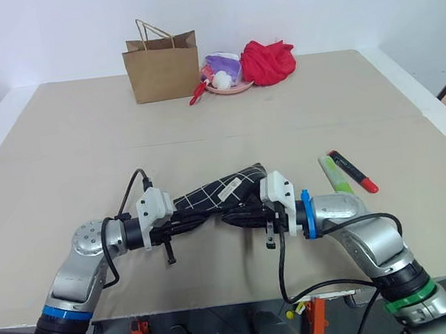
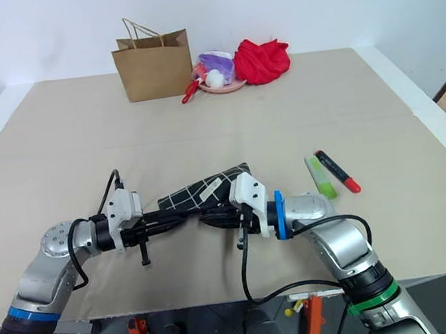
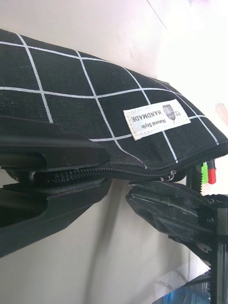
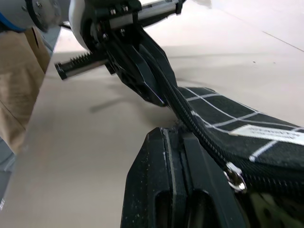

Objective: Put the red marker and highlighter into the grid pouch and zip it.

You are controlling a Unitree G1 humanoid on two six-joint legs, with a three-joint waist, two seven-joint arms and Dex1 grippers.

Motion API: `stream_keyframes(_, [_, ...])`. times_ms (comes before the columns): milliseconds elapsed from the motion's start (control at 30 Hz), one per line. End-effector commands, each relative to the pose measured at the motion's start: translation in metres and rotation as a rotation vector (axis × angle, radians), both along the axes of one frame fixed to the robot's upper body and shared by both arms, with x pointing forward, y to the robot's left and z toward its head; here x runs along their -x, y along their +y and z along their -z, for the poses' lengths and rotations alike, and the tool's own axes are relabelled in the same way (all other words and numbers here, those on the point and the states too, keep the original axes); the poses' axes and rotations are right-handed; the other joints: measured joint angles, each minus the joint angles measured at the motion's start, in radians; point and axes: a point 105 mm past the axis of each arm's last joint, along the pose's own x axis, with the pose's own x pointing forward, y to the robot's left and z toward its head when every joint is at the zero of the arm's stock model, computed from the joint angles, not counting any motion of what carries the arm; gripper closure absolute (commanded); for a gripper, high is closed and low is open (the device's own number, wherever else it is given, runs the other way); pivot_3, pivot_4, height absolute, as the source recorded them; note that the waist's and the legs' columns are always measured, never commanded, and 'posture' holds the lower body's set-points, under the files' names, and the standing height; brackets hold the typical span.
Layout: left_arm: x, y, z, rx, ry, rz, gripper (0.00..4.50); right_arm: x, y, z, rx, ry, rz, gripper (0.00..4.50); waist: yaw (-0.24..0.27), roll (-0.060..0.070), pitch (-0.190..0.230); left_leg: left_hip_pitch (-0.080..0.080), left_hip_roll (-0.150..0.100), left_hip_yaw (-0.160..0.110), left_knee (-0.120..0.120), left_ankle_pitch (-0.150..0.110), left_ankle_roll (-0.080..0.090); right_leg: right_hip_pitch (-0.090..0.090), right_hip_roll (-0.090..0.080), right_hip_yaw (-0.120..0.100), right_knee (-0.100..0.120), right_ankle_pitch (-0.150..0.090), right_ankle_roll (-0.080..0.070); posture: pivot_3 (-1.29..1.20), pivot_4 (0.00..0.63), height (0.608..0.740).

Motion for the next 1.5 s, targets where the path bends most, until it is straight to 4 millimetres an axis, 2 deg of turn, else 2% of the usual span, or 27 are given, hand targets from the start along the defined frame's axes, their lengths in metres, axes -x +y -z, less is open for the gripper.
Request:
stream_keyframes(33, [0.001,0.000,-0.013,0.033,-0.043,-0.003,4.50,0.007,0.004,-0.011,-0.025,-0.037,-0.047,4.46,0.000,0.000,0.000,0.000,0.000,0.000,0.000,0.000,0.000,0.000,0.000,0.000,0.000,0.000,0.000,0.00,0.150,0.740])
stream_keyframes(333, [0.000,-0.005,-0.013,0.035,-0.048,-0.002,4.50,0.014,0.012,-0.014,-0.048,0.010,-0.100,4.46,0.000,0.000,0.000,0.000,0.000,0.000,0.000,0.000,0.000,0.000,0.000,0.000,0.000,0.000,0.000,0.00,0.150,0.740])
stream_keyframes(1100, [0.002,-0.013,-0.010,0.031,-0.048,0.024,4.50,0.000,0.043,-0.016,-0.016,0.070,-0.088,4.46,-0.001,0.000,0.000,0.000,0.000,0.000,0.000,0.000,0.000,0.000,0.000,0.000,0.000,0.000,0.000,0.00,0.150,0.740])
stream_keyframes(1233, [0.002,-0.012,-0.010,0.031,-0.050,0.021,4.50,0.003,0.033,-0.018,-0.013,0.085,-0.073,3.15,-0.001,0.000,0.000,0.000,0.000,0.000,0.000,0.000,0.000,-0.001,0.000,0.000,0.000,0.000,0.000,0.00,0.150,0.740])
stream_keyframes(1267, [0.002,-0.011,-0.011,0.030,-0.051,0.019,4.50,0.005,0.026,-0.018,-0.008,0.079,-0.068,2.63,0.000,0.000,0.000,-0.001,0.000,0.000,0.000,0.000,0.000,-0.001,0.000,0.000,0.000,0.000,0.000,0.00,0.150,0.740])
stream_keyframes(1300, [0.002,-0.010,-0.011,0.028,-0.051,0.018,4.50,0.007,0.020,-0.017,-0.004,0.077,-0.065,2.42,0.000,0.000,0.000,-0.001,0.000,0.000,0.000,0.000,0.000,-0.001,0.000,0.000,0.000,0.000,0.000,0.00,0.150,0.740])
stream_keyframes(1400, [0.003,-0.007,-0.011,0.022,-0.052,0.011,4.50,0.011,-0.001,-0.016,0.004,0.084,-0.035,1.22,0.005,-0.001,0.000,-0.002,0.000,0.000,0.000,0.000,0.000,-0.001,0.000,0.000,0.000,-0.001,0.001,0.00,0.150,0.740])
stream_keyframes(1433, [0.002,-0.006,-0.011,0.021,-0.052,0.009,4.50,0.014,-0.010,-0.017,-0.001,0.091,-0.024,1.02,0.006,-0.001,0.000,-0.002,0.000,0.000,0.000,0.000,0.000,-0.001,0.000,0.000,0.000,-0.001,0.001,0.00,0.150,0.740])
stream_keyframes(1467, [0.002,-0.005,-0.011,0.020,-0.053,0.008,4.50,0.015,-0.019,-0.018,-0.010,0.099,-0.010,0.36,0.006,-0.001,0.000,-0.002,0.000,0.000,0.000,0.000,-0.001,-0.001,0.000,0.000,0.000,-0.001,0.001,0.00,0.150,0.740])
stream_keyframes(1500, [0.002,-0.004,-0.011,0.019,-0.053,0.007,4.50,0.016,-0.030,-0.021,-0.030,0.107,0.010,0.09,0.005,-0.001,0.000,-0.002,0.000,0.000,0.000,0.000,0.000,-0.001,0.000,0.000,0.000,-0.001,0.001,0.00,0.150,0.740])
